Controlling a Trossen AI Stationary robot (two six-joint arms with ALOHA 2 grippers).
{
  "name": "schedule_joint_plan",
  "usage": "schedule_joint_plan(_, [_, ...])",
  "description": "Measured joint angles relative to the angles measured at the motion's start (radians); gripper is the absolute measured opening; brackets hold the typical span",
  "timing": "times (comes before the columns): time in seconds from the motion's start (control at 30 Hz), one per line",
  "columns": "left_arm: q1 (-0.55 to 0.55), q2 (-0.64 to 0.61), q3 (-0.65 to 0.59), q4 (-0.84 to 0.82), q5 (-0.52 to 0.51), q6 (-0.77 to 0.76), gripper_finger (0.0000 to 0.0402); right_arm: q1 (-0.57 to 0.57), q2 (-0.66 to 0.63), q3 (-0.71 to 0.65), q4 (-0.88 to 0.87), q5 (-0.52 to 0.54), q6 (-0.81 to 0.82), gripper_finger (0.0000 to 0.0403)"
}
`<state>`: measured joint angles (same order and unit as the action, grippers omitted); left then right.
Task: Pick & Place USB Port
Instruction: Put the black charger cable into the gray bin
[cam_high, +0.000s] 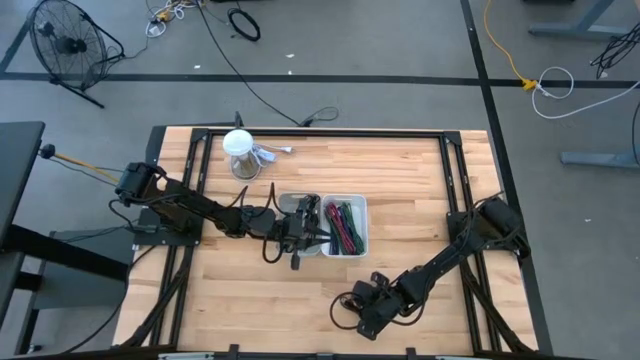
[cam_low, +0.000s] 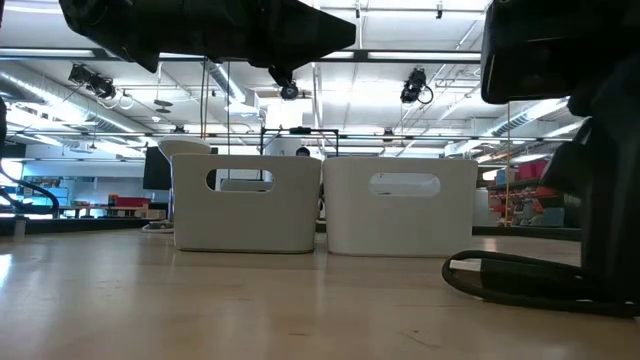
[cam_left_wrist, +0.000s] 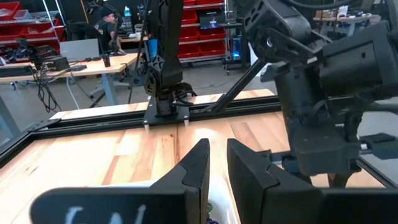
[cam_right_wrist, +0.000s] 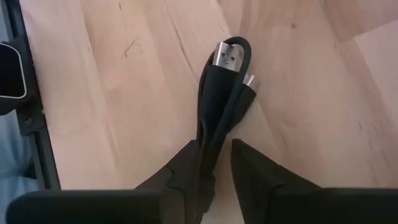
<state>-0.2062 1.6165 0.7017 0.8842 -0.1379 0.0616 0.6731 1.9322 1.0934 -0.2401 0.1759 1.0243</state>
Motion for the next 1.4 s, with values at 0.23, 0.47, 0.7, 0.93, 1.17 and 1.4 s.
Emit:
schedule_joint_plan(0.23, [0.000,0.000,0.000,0.000,0.000,-0.007,0.0060,-0.001,0.017,0.001,0.015,0.009,-0.004,0.0031])
schedule_joint_plan(0.47, [0.000,0.000,0.000,0.000,0.000,-0.028,0.0060,-0.006,0.002,-0.001,0.012,0.000,-0.005,0.0005])
schedule_joint_plan(0.7, [0.000,0.000,0.000,0.000,0.000,-0.032,0.0060,-0.004,-0.132,-0.002,-0.018,0.043,-0.052,0.0002])
schedule_joint_plan(0.93, [0.000,0.000,0.000,0.006,0.000,-0.033,0.0060,0.006,-0.326,-0.003,-0.153,0.197,-0.104,0.0001])
schedule_joint_plan(1.17, [0.000,0.000,0.000,0.056,0.000,-0.035,0.0060,0.008,-0.512,-0.002,-0.204,0.462,-0.242,0.0000])
schedule_joint_plan(1.4, [0.002,0.000,0.000,0.243,-0.007,-0.027,0.0060,-0.025,-0.642,-0.002,-0.142,0.600,-0.477,0.0000])
